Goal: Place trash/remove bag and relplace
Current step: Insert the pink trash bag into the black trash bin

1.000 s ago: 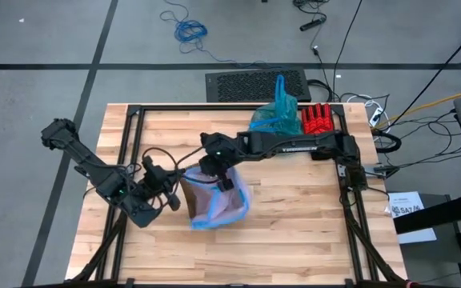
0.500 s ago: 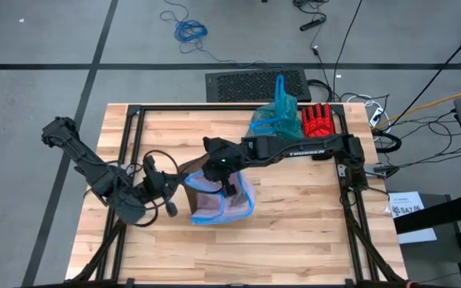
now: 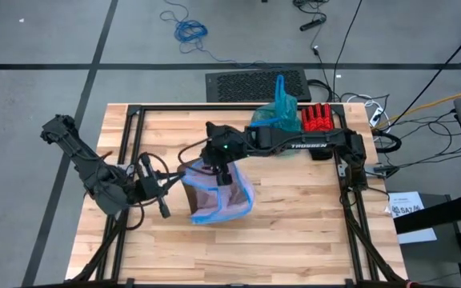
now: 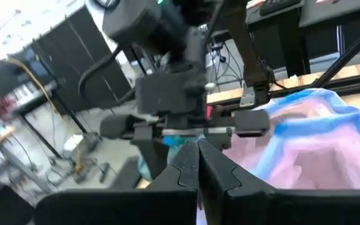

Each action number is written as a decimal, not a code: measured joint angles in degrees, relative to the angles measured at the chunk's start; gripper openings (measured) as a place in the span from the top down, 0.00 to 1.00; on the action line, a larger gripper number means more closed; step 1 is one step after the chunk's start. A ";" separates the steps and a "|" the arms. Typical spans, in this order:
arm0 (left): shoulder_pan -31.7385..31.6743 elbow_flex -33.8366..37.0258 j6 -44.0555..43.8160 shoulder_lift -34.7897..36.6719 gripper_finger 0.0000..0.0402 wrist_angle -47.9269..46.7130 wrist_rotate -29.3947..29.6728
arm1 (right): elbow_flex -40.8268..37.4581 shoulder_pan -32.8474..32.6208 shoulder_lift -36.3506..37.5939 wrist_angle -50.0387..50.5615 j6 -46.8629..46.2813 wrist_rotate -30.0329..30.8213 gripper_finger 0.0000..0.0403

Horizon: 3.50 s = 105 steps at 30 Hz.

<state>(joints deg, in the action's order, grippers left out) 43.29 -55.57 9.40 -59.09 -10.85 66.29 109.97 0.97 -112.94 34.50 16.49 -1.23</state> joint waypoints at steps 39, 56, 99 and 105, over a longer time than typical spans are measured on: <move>-6.06 -1.40 7.38 -9.09 0.98 -12.77 -13.96 | 0.35 0.15 11.95 11.81 -8.77 -0.59 0.55; -1.90 -8.24 4.27 -9.05 1.00 -22.18 -11.99 | 0.31 2.48 7.44 20.07 -20.46 0.03 0.46; 2.43 -8.22 -12.68 -9.05 1.00 -35.48 -8.97 | 0.22 1.48 9.43 21.40 -27.59 8.22 0.99; 4.74 -8.22 -28.04 -9.08 1.00 -45.41 -8.55 | 0.20 3.97 8.83 24.17 -29.35 8.41 1.00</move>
<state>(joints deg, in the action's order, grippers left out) 48.02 -63.79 -18.63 -68.17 -56.26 57.74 110.17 4.94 -104.10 58.67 -12.86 7.17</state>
